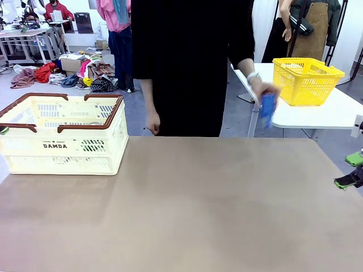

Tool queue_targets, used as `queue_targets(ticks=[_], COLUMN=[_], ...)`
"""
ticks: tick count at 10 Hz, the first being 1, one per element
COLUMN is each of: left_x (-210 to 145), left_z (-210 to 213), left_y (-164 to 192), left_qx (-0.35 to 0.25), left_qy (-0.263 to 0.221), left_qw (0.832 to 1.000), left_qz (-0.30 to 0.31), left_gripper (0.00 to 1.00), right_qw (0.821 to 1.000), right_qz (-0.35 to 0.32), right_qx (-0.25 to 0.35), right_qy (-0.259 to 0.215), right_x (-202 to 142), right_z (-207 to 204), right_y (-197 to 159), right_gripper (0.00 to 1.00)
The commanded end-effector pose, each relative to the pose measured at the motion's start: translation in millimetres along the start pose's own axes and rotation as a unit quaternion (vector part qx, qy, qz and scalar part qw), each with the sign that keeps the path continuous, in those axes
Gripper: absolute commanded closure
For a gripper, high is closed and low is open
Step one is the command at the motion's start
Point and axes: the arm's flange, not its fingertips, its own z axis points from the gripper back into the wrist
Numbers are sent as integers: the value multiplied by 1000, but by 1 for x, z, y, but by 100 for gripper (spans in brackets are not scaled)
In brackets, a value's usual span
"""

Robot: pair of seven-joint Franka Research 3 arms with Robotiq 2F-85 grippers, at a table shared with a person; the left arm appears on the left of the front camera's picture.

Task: Place the drinks into the Shopping basket.
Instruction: Pick up one drink and place it into the Shopping basket.

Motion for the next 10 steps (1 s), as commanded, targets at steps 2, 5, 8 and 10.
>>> queue_targets(ticks=[2,5,8,10], left_x=[1,1,1,1], left_z=[-2,-2,-2,-2], left_y=[-3,-3,-3,-3], left_qx=[-4,-4,-4,-4], left_qy=[-6,-6,-6,-6], left_qw=[1000,1000,1000,1000], left_qz=[10,10,10,10], left_gripper=[0,0,0,0], right_qw=[1000,1000,1000,1000], right_qz=[-6,-6,-6,-6], right_qx=[-1,-1,-1,-1], right_qy=[5,5,5,5], right_x=[-1,-1,-1,-1], right_z=[2,2,2,2], right_y=[4,4,4,4], right_gripper=[0,0,0,0])
